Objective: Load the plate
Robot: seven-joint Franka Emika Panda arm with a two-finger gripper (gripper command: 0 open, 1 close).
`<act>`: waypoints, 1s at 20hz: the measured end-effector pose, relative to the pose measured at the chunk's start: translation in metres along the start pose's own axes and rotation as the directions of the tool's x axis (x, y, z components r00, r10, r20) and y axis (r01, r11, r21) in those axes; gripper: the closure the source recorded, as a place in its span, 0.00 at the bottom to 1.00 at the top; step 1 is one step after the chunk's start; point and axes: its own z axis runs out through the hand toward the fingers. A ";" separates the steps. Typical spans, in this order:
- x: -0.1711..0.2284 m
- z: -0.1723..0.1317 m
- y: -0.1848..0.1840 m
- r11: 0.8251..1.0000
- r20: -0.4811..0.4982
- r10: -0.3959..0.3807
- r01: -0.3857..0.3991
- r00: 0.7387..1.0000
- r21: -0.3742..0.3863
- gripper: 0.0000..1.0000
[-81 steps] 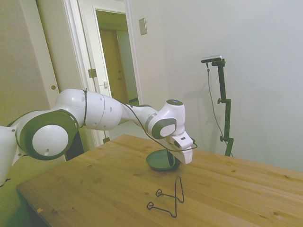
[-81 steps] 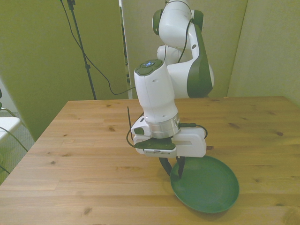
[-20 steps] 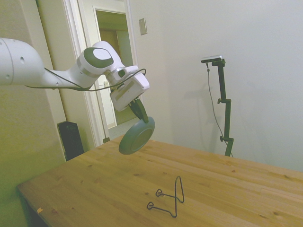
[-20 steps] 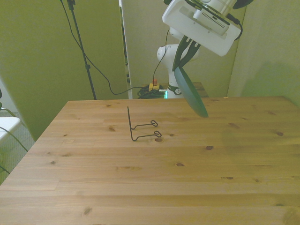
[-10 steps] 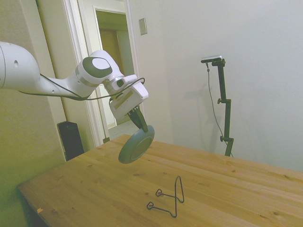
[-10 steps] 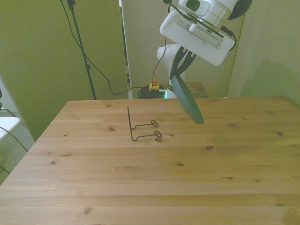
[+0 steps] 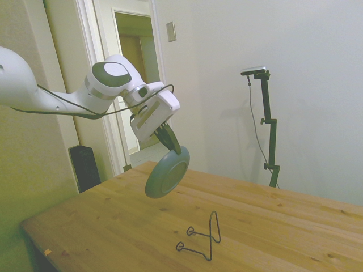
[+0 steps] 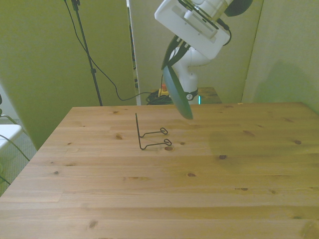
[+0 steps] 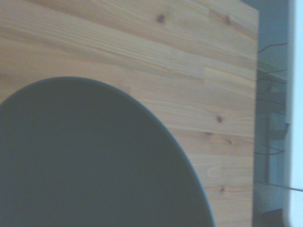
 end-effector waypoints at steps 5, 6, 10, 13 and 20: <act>-0.001 0.036 0.017 0.996 -0.098 -0.045 0.037 0.994 -0.077 1.00; -0.003 0.044 0.016 0.995 -0.103 -0.056 0.047 0.993 -0.086 1.00; -0.015 0.061 0.012 0.992 -0.120 -0.080 0.067 0.990 -0.106 1.00; -0.023 0.074 0.010 0.991 -0.127 -0.081 0.065 0.989 -0.120 1.00; -0.037 0.096 -0.001 0.992 -0.120 -0.055 0.041 0.991 -0.118 1.00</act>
